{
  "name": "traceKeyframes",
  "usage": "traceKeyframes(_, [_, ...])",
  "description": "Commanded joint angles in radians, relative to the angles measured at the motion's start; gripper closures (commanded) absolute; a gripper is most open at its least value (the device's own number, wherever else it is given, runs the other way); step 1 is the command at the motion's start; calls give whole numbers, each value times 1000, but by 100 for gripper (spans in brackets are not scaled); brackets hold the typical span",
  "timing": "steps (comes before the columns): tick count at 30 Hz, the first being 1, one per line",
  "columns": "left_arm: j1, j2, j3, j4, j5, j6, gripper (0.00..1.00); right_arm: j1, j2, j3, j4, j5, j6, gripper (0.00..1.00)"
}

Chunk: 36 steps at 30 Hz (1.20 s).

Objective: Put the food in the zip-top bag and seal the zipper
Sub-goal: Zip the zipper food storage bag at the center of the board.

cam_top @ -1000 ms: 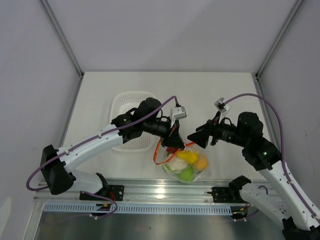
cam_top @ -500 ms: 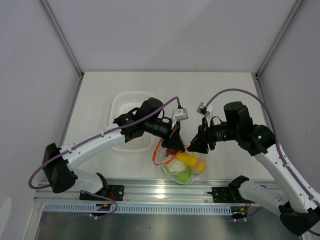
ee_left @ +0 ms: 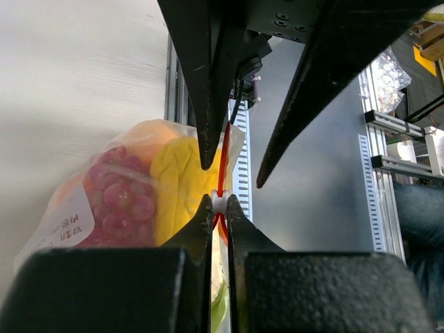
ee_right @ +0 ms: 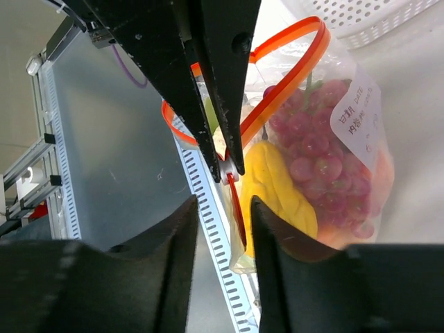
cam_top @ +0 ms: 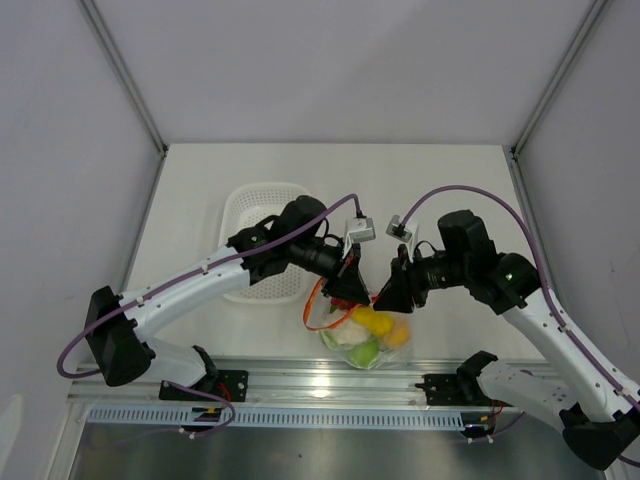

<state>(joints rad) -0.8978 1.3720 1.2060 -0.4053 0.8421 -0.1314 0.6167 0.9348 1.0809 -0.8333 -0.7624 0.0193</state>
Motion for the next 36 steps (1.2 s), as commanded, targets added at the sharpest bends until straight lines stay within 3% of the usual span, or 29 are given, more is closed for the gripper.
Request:
traceKeyframes(1, [7, -47, 4, 43, 40, 4, 99, -3, 5, 11, 26, 0, -1, 64])
traceKeyframes(5, [7, -44, 1, 51, 41, 1, 99, -3, 9, -4, 46, -28, 4, 87])
traceKeyframes(7, [7, -42, 0, 54, 45, -2, 99, -3, 16, -7, 48, -31, -1, 89])
traceKeyframes(10, [5, -42, -2, 56, 45, -4, 99, -3, 21, -9, 62, -28, 2, 100])
traceKeyframes(14, [7, -45, 7, 33, 20, -2, 99, 2, 10, -9, 91, 59, 37, 100])
traceKeyframes(18, [7, -50, 44, -61, -156, -22, 99, 2, -68, -42, 154, 361, 151, 100])
traceKeyframes(22, [7, -53, 79, -156, -224, -34, 99, -6, -116, -61, 154, 491, 209, 100])
traceKeyframes(34, [7, -129, 66, -289, -319, -10, 99, -25, -212, -96, 80, 543, 217, 100])
traceKeyframes(36, [7, -146, 47, -280, -295, -10, 99, -28, -215, -99, 79, 496, 202, 100])
